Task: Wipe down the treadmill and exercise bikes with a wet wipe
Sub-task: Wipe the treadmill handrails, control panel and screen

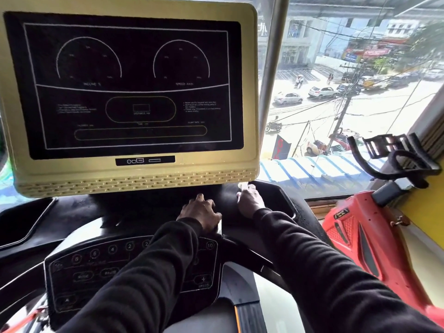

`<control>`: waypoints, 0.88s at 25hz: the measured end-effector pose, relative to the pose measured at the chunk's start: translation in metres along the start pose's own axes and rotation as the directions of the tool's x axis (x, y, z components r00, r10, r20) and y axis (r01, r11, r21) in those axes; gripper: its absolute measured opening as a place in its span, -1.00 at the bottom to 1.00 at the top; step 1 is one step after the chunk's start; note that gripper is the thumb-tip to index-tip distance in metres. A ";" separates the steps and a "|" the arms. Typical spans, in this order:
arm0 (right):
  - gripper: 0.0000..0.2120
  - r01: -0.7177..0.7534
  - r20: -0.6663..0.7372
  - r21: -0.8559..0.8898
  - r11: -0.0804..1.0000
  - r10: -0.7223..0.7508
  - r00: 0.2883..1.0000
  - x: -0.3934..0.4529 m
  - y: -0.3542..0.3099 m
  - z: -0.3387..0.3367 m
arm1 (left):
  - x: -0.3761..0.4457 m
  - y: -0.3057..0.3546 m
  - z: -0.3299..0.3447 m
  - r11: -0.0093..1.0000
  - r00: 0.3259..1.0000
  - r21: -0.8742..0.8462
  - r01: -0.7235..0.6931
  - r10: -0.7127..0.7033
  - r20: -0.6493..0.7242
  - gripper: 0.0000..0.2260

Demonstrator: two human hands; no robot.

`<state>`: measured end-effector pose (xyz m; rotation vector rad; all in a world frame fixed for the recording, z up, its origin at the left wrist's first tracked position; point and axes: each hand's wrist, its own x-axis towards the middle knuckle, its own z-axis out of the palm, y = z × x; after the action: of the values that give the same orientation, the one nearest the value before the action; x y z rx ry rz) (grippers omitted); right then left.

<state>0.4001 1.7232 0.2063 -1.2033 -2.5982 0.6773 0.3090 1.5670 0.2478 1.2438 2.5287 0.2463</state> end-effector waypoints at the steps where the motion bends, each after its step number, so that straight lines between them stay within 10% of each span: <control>1: -0.69 0.009 -0.018 0.001 1.000 -0.009 1.000 -0.003 0.005 0.000 | 0.001 0.001 -0.001 1.000 1.000 0.005 0.001 -0.001 -0.003 -0.59; 11: -0.63 0.095 -0.086 -0.193 0.976 -0.113 0.990 -0.080 0.038 -0.007 | 0.001 0.008 0.000 0.992 0.996 0.123 0.024 -0.035 0.086 -0.48; 17: -0.27 0.387 0.217 -0.305 0.870 -0.332 0.918 -0.110 0.024 -0.012 | 0.008 0.045 0.006 0.978 0.980 0.108 -0.180 0.169 0.108 -0.50; 22: -0.10 0.076 0.089 -0.497 0.865 -0.036 0.995 -0.155 0.083 -0.035 | 0.015 0.061 0.027 0.932 0.957 0.227 -0.281 0.256 0.135 -0.44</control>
<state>0.5694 1.6633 0.1986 -1.2348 -2.9676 0.0208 0.3551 1.6164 0.2369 1.6552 2.3486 -0.0720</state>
